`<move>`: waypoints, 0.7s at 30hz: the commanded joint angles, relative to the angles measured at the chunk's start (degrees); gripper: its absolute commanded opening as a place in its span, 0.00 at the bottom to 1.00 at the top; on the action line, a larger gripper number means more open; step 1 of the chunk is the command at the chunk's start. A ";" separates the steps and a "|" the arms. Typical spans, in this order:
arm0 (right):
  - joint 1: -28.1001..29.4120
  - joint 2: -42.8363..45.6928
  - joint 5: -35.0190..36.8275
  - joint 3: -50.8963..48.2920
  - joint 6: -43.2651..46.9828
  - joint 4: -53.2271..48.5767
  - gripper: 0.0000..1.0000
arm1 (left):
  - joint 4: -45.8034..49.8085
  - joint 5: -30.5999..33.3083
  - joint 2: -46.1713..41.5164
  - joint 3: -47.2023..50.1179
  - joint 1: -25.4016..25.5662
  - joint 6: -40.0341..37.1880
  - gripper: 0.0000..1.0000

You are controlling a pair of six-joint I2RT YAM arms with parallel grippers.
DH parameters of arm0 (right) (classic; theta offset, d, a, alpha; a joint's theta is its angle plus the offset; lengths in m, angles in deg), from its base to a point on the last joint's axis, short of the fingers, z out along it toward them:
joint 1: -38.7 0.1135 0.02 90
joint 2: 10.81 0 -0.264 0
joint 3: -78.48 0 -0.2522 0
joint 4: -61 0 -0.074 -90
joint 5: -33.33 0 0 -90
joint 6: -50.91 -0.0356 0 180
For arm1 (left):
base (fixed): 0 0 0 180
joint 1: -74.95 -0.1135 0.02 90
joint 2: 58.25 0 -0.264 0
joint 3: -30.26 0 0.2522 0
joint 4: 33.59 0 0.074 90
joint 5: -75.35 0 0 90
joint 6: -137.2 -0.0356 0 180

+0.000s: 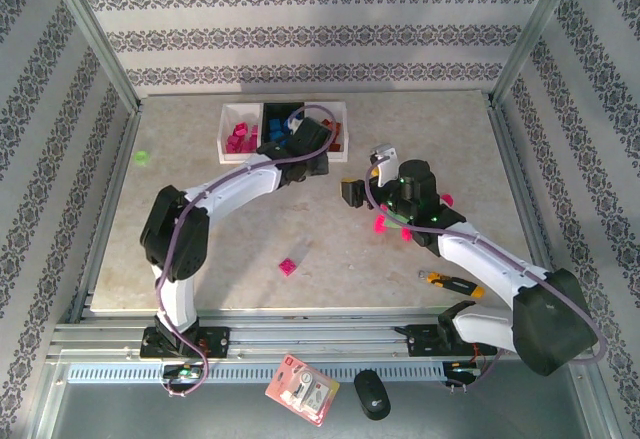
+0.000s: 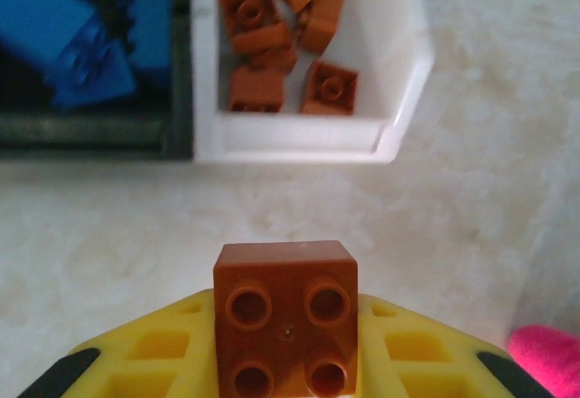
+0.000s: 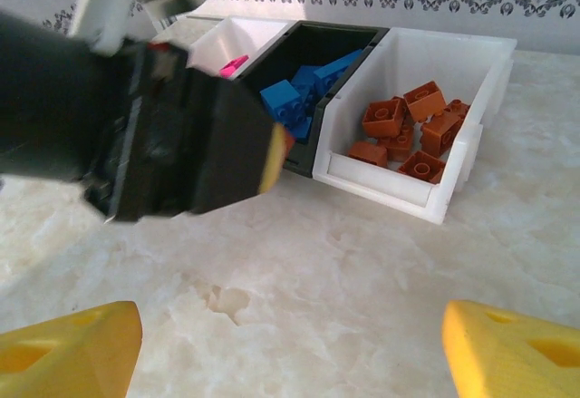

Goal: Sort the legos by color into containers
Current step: Pick up the lego from the center of the table, then place the lego in the container.

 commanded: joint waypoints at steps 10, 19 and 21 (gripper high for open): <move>-0.56 2.53 1.99 -3.55 -0.44 0.66 0.86 | 11.56 3.68 24.09 -37.74 -1.92 -12.63 0.18; -0.91 3.51 3.07 -5.63 -1.12 0.49 0.87 | 17.99 3.62 35.64 -56.26 -4.45 -12.00 0.18; -0.91 3.56 3.07 -5.54 -1.03 0.30 0.87 | 17.84 3.23 36.01 -56.26 -4.90 -11.87 0.18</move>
